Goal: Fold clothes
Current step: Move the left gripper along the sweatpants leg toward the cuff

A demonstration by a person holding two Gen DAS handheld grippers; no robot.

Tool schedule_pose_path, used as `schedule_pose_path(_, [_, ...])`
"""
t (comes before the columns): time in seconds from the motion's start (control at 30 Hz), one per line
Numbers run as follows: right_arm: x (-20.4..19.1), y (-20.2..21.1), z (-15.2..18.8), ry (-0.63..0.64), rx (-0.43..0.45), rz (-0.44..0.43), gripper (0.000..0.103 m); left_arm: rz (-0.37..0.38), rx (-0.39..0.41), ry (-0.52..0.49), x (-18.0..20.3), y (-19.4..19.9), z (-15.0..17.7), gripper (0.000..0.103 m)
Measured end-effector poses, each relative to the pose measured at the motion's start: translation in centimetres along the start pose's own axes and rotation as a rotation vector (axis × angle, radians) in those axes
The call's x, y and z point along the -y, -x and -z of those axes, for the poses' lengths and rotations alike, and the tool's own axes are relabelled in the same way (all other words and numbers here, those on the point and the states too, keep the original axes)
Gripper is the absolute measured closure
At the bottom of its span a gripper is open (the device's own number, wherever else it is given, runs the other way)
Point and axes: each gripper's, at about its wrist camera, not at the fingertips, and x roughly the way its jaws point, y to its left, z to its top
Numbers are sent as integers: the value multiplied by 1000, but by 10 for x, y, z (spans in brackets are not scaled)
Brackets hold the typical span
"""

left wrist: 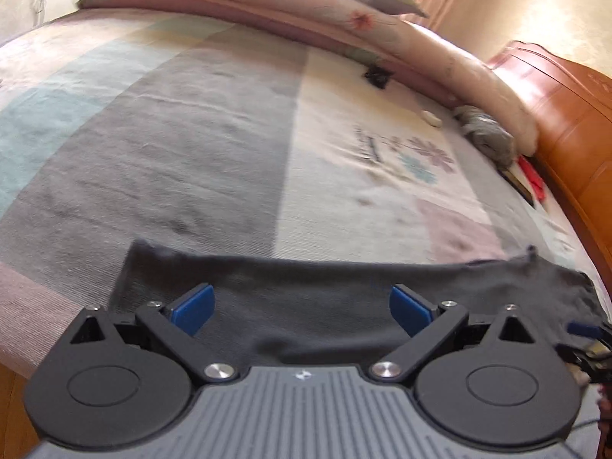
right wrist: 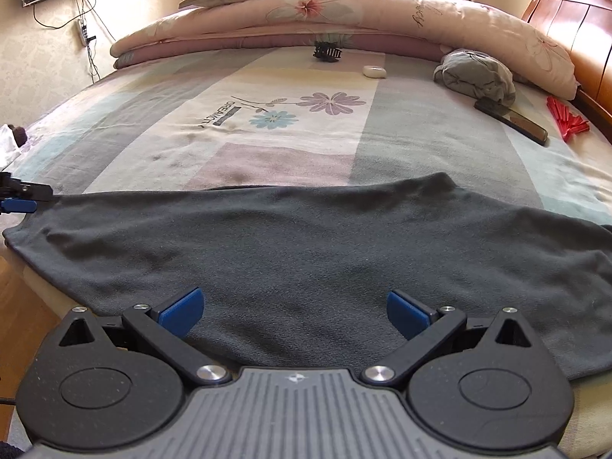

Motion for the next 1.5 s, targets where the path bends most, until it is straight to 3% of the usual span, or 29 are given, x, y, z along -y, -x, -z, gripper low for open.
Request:
schedule_pose_path(0.07, [1,-3,2,-1,-7,-10,0,9,-11,-10,4,-1,8,5])
schedule_pose_path(0.2, [9,-2,4,-19,-6,-19,0,-35,-59,66,-9,-8,23,5])
schedule_pose_path(0.43, [27,-2,6,-90,-4,-21,0,-57,-4,140,-20,19,21,5])
schedule_pose_path(0.73, [34,6,1,-170,70,-73,0,56,150,606,-95,65,46,5])
schedule_pose_path(0.87, [32,4,-2,-186,70,-80,0,94,197,751,-121,71,62,5])
schedule_pose_path(1.5, [24,9,-3,-183,79,-57,0,188,152,804,-124,37,69,5])
